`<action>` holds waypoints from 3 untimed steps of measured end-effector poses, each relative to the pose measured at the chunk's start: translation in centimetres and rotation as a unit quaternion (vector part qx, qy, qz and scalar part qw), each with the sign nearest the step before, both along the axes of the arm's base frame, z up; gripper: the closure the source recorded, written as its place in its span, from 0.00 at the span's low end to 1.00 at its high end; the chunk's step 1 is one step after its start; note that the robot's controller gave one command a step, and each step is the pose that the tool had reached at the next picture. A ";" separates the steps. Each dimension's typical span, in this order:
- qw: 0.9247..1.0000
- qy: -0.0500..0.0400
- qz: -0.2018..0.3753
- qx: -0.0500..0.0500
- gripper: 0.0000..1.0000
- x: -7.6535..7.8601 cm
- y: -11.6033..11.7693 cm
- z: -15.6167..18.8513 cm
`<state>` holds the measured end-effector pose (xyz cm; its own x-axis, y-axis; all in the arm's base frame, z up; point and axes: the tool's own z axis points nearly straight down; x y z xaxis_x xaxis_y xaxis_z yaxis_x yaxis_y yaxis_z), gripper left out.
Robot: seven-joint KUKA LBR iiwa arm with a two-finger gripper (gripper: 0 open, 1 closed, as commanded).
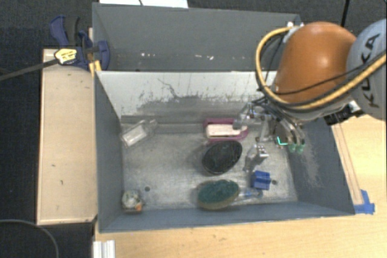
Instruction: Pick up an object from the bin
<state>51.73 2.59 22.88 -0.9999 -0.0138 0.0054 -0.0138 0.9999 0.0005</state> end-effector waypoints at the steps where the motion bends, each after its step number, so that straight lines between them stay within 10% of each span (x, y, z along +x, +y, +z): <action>1: 0.995 -0.002 -0.101 0.000 0.00 1.4 1.5 -15.2; 2: 0.995 0.001 -0.101 0.000 1.00 1.3 1.5 -15.0; 3: 1.000 -0.007 -0.002 0.000 1.00 3.9 1.5 -3.0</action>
Offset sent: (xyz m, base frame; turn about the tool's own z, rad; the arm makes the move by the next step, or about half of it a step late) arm 0.0140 0.0141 -0.1509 0.2017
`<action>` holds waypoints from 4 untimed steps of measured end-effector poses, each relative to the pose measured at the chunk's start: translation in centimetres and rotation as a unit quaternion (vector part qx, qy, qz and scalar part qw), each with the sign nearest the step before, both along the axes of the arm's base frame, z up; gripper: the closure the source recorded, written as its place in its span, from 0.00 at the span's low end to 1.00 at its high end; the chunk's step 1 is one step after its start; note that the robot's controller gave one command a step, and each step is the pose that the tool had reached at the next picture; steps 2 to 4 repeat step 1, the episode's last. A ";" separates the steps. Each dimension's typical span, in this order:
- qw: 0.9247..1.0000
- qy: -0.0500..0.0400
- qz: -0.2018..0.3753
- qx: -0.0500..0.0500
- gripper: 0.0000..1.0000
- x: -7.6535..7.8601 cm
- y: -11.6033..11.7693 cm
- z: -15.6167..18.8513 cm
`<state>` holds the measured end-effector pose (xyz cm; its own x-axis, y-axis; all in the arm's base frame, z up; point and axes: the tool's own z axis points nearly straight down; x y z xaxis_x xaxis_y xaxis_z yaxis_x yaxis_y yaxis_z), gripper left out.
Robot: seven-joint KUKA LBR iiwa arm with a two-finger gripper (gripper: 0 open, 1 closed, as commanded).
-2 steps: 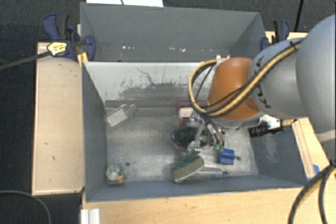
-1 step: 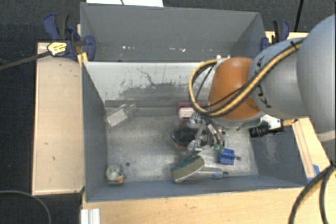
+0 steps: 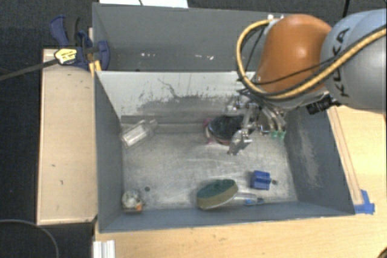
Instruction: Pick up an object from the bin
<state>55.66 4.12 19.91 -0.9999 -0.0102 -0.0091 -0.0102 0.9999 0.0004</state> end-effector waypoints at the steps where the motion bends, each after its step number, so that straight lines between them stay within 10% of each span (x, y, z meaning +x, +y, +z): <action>1: 0.982 0.001 0.189 -0.001 1.00 0.5 2.4 9.6; 4: 0.982 0.001 0.189 -0.001 1.00 0.5 2.4 9.6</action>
Offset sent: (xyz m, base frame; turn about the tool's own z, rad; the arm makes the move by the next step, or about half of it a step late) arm 0.0034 0.0236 0.0945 -0.3807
